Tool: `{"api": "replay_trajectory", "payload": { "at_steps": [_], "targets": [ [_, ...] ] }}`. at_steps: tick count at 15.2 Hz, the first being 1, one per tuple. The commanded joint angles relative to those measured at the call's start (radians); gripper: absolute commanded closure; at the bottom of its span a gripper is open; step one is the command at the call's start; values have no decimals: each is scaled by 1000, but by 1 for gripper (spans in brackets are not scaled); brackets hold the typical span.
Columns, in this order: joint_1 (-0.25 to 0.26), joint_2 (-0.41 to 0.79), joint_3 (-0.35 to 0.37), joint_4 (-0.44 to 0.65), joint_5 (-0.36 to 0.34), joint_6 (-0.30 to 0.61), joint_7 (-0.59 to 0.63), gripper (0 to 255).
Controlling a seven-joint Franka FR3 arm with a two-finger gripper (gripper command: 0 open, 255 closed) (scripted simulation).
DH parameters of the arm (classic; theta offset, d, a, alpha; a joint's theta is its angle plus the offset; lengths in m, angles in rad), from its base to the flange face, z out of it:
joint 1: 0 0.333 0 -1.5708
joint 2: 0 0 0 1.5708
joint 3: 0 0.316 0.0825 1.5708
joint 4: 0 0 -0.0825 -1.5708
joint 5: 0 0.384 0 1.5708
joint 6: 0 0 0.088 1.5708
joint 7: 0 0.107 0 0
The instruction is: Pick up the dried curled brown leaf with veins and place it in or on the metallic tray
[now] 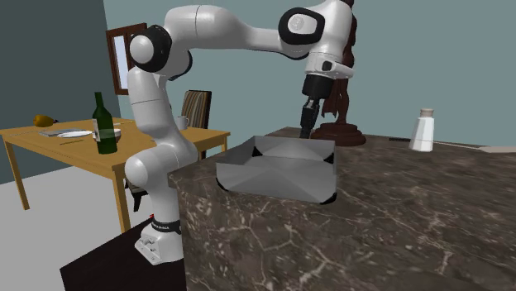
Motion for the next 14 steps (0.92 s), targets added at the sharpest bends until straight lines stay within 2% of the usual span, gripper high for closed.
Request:
{"api": "replay_trajectory", "payload": {
  "at_steps": [1, 6, 14],
  "targets": [
    [0, 2, 1, -2, 0, 0, 0, 255],
    [1, 3, 1, -1, 0, 0, 0, 255],
    [0, 30, 3, 136, -7, -111, -5, 255]
  ]
}}
